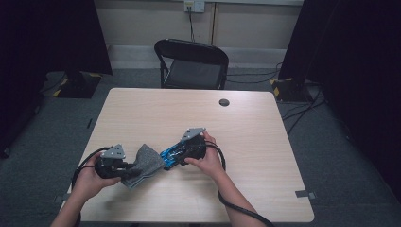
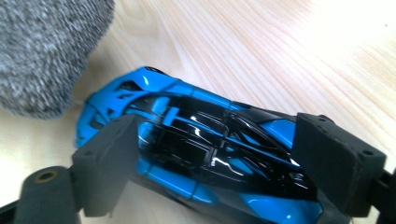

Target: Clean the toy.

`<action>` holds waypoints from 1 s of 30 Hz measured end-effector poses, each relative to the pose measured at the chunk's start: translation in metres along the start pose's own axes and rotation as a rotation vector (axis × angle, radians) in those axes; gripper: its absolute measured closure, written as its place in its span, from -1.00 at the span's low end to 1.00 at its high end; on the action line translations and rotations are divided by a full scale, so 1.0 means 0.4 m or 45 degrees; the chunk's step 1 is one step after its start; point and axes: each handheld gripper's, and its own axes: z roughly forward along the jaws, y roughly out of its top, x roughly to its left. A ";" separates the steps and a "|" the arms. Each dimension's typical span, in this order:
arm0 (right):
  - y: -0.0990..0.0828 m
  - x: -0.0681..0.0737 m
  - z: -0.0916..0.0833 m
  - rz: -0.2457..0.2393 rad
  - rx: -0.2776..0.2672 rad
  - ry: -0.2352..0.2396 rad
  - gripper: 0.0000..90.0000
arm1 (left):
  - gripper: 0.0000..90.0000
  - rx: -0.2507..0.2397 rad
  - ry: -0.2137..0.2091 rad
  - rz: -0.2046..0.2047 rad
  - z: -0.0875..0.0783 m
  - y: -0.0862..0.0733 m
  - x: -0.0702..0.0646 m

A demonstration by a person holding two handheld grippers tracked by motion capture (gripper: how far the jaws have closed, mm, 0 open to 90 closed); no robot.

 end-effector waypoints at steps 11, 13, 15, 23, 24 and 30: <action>-0.006 -0.027 -0.109 -0.071 -0.008 0.029 -0.64 | 0.60 -0.016 -0.038 0.073 0.025 0.052 -0.038; -0.020 -0.039 -0.140 -0.054 -0.010 0.028 -0.61 | 0.60 -0.022 -0.054 0.094 0.037 0.072 -0.050; -0.034 -0.048 -0.173 -0.058 -0.022 0.011 -0.58 | 0.59 -0.020 -0.070 0.121 0.056 0.095 -0.063; -0.110 -0.084 -0.270 0.000 -0.030 -0.022 -0.54 | 0.59 -0.016 -0.177 0.214 0.160 0.187 -0.118; -0.122 -0.088 -0.281 0.014 -0.037 -0.023 -0.54 | 0.59 -0.013 -0.192 0.227 0.175 0.197 -0.125; -0.181 -0.104 -0.338 0.059 -0.067 -0.057 -0.54 | 0.58 0.016 -0.257 0.280 0.283 0.247 -0.157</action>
